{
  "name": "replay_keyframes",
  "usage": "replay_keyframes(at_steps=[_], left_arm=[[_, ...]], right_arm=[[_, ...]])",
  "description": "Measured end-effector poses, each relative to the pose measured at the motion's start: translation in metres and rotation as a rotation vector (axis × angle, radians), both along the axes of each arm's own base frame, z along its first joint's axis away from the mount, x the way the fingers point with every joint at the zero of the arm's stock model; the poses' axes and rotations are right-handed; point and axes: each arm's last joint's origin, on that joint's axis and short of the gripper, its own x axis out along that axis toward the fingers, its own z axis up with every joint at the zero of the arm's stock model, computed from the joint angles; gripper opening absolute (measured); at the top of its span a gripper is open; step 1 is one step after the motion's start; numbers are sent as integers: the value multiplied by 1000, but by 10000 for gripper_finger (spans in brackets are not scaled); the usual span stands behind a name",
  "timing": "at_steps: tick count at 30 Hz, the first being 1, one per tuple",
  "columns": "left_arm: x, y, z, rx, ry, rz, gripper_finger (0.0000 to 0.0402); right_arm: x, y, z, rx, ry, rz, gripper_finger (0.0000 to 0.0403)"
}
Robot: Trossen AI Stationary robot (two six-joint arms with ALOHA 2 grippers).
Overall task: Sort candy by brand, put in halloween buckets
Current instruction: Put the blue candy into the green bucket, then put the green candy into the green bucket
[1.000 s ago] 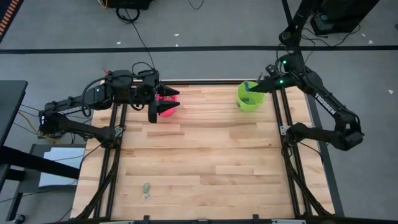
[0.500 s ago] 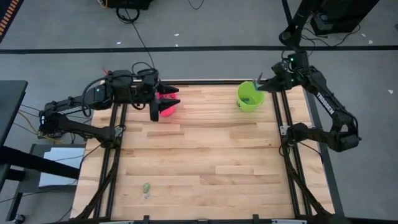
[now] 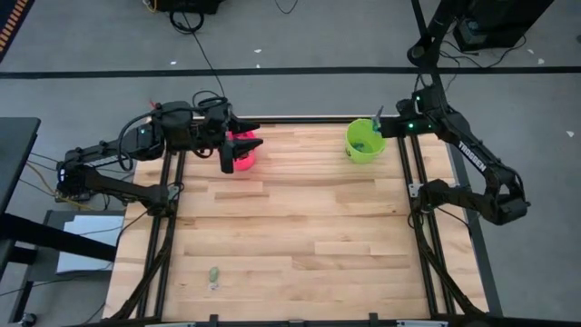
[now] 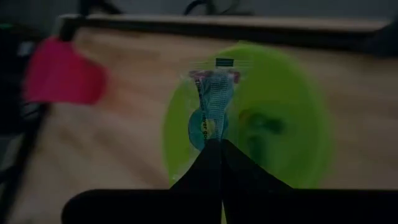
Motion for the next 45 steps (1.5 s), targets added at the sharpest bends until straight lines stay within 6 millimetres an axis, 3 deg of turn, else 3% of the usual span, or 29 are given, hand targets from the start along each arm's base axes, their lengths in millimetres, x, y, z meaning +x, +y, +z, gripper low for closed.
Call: replay_keyframes(at_steps=[11, 23, 28, 32, 37, 41, 45], left_arm=[[0, 1, 1, 2, -6, 27, 252], [0, 1, 3, 24, -24, 25, 252], [-4, -12, 15, 131, -12, -48, 249], [-22, -22, 30, 153, 133, -99, 237], [-41, -34, 32, 60, 293, -154, 224], [-53, -48, 19, -92, 474, -271, 223], [-59, -62, -5, -174, 781, -325, 223]], right_arm=[[27, 4, -2, -68, 101, 22, 10], [30, 6, -3, -87, 121, 71, 110], [37, 11, -1, -49, -8, 200, 132], [53, 19, 5, -20, -138, 328, 132], [89, 39, 17, -85, -250, 453, 133], [114, 58, 32, -216, -340, 477, 132], [127, 69, 46, -308, -440, 426, 132]])
